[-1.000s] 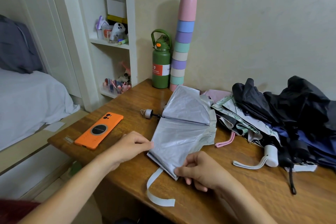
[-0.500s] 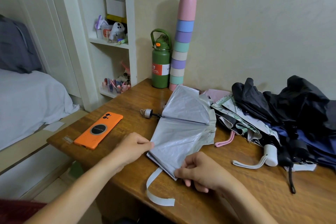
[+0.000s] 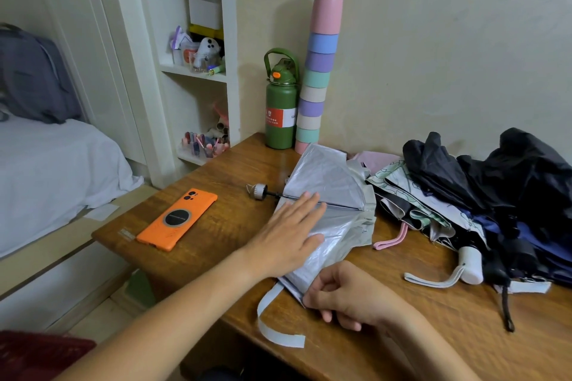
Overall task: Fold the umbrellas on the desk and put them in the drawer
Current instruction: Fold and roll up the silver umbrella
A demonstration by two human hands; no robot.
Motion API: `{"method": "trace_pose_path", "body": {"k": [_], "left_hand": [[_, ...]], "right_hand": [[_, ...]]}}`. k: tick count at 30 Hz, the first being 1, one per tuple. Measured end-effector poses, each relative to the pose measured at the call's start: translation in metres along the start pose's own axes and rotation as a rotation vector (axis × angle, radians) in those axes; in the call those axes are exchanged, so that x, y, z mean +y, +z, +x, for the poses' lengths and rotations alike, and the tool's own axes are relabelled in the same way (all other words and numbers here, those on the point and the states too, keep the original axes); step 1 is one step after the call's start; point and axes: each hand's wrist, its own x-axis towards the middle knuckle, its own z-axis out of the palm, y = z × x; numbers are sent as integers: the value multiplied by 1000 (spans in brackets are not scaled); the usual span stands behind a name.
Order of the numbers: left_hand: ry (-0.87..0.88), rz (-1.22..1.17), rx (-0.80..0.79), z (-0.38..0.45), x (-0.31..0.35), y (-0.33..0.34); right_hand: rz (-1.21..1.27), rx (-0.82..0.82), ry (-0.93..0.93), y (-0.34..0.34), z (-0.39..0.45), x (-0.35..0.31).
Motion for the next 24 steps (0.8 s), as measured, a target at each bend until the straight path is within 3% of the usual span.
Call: {"method": "trace_pose_path", "body": {"k": [4,7,11,15,18,21,24], "left_hand": [[-26,31,-121,1,-6,14],[-26,38,-162,-11,-8,26],[-30,-50,-161,-21,-8,27],[-31,-91,-149,-22,-7,25],[-28,-82,-146,-22,-7,26],[-20,-71,-135,-21,-7,27],[-20,-57,-136,-20,-6,28]], "right_hand": [[1,-63,-57,-8,-1,2],[58,0,-121,-16,-1,4],[-78,203,-78,-30,3,9],[-319,675,-7,-38,12,21],[-294,917,-21,-45,19,31],[-256,1019,-62,-54,23,37],[-257,940,-120,-60,29,40]]}}
